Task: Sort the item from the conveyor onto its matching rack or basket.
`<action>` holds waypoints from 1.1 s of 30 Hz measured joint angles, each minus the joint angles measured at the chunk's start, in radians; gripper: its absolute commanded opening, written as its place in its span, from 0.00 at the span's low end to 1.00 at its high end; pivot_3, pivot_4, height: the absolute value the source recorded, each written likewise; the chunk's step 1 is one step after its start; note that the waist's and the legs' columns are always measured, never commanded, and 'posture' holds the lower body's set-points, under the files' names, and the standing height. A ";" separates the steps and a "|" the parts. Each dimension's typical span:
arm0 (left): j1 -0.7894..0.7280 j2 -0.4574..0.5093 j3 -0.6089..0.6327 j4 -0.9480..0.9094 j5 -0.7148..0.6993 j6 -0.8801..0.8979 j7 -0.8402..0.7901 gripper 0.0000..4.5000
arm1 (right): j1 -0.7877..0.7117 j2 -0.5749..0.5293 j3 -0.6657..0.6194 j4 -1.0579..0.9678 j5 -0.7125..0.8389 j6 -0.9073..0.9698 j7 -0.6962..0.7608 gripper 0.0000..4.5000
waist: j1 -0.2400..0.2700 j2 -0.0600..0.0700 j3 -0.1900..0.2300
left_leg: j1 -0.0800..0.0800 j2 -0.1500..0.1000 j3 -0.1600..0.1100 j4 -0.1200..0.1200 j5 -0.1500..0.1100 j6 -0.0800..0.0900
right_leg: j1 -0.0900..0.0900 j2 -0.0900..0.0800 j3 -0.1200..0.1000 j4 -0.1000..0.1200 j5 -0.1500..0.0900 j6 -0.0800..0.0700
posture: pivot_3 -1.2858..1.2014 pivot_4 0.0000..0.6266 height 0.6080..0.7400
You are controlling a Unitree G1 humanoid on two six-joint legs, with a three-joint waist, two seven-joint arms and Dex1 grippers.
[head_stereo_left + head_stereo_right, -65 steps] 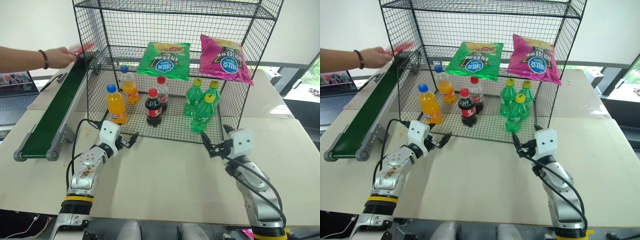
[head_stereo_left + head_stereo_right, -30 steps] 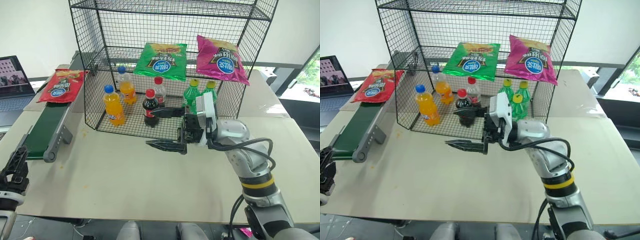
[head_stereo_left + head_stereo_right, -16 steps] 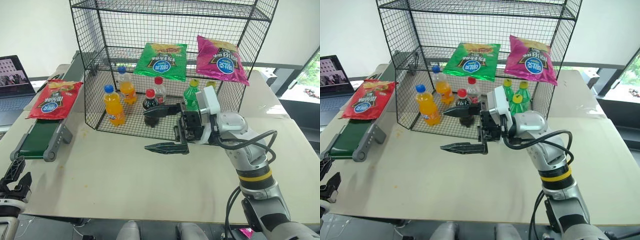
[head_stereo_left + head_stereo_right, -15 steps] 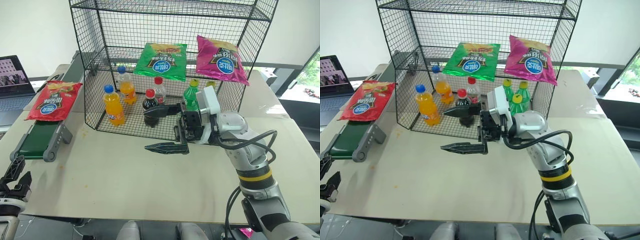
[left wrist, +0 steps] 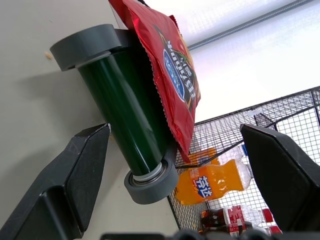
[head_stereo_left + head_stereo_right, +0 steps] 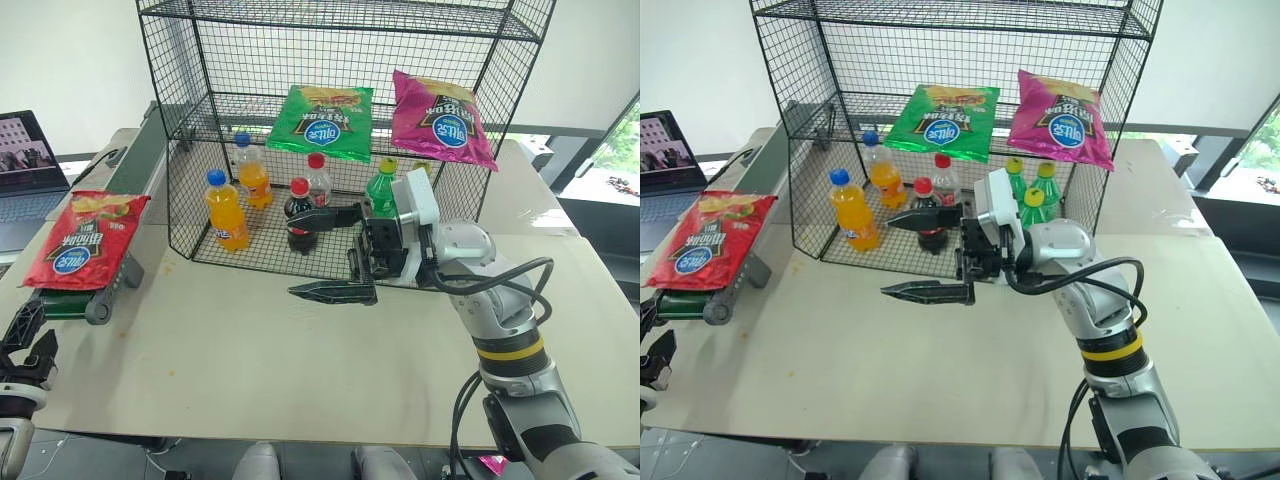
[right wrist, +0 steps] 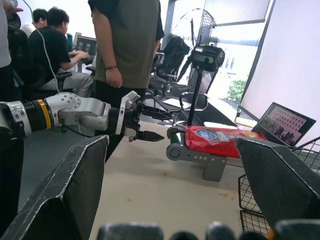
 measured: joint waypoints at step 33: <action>-0.042 0.140 -0.053 -0.285 -0.074 0.037 0.047 0.02 | 0.105 -0.006 -0.056 -0.077 -0.035 0.012 -0.247 1.00 | 0.005 -0.001 0.000 | -0.001 -0.001 0.000 -0.001 0.001 -0.001 | 0.000 -0.001 0.000 -0.002 0.000 0.000 | 0.52 0.24 1.00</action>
